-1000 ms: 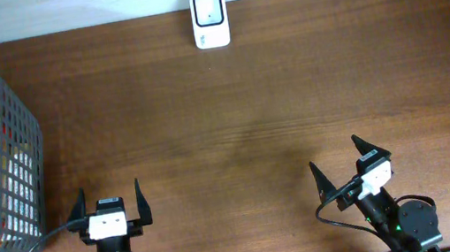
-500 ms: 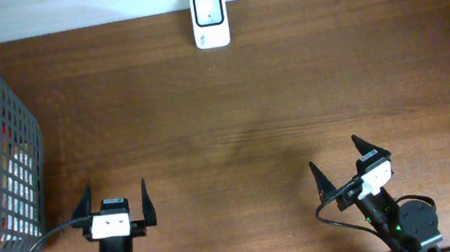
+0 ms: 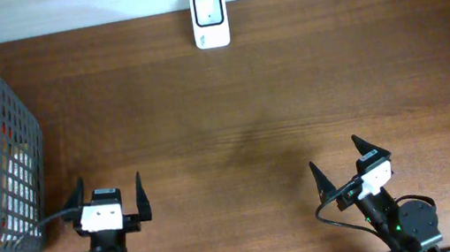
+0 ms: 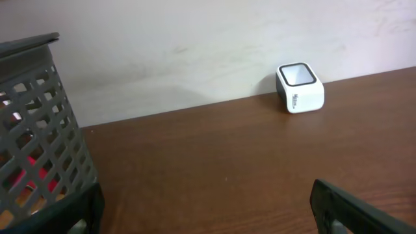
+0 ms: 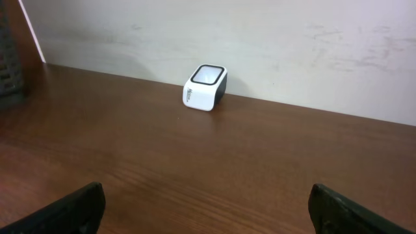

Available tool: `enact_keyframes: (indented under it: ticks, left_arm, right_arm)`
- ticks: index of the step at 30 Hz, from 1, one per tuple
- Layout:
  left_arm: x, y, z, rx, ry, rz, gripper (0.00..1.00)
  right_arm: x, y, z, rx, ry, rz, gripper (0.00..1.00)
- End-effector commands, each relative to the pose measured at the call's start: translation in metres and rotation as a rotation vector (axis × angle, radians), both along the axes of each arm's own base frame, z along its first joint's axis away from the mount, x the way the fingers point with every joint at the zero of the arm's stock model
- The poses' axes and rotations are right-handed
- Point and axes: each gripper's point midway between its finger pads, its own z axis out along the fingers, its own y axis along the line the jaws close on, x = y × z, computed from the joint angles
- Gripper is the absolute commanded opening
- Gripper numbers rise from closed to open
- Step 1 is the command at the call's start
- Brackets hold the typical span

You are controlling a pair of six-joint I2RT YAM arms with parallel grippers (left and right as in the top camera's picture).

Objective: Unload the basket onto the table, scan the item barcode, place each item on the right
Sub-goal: 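Reach the left gripper into the grey basket and grasp the Quick Cook pasta pack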

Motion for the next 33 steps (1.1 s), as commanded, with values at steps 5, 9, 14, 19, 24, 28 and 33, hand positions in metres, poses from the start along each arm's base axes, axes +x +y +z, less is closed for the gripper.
enact_keyframes:
  ticks: [5,9,14,19,24,28,33]
  left_arm:
    - [0.014,-0.006,0.024,-0.020,0.051,-0.038,0.99]
    - [0.018,-0.009,0.040,-0.025,0.080,-0.061,0.99]
    - [0.019,-0.013,0.049,-0.028,0.088,-0.081,0.99]
    - [0.025,-0.023,0.065,-0.037,0.100,-0.143,0.99]
    - [0.042,-0.026,0.070,-0.062,0.241,-0.166,0.99]
    - [0.045,-0.028,0.079,-0.069,0.262,-0.180,0.99]
    - [0.043,-0.039,0.080,-0.082,0.260,-0.241,0.99]
  right_arm:
    - [-0.001,0.001,-0.003,0.006,0.006,0.006,0.99]
    - [-0.001,0.001,-0.003,0.006,0.006,0.006,0.99]
    - [-0.001,0.001,-0.003,0.006,0.006,0.006,0.99]
    - [-0.001,0.001,-0.003,0.006,0.006,0.006,0.99]
    - [-0.001,0.001,-0.003,0.006,0.006,0.006,0.99]
    - [-0.001,0.001,-0.003,0.006,0.006,0.006,0.99]
    - [-0.001,0.001,-0.003,0.006,0.006,0.006,0.99]
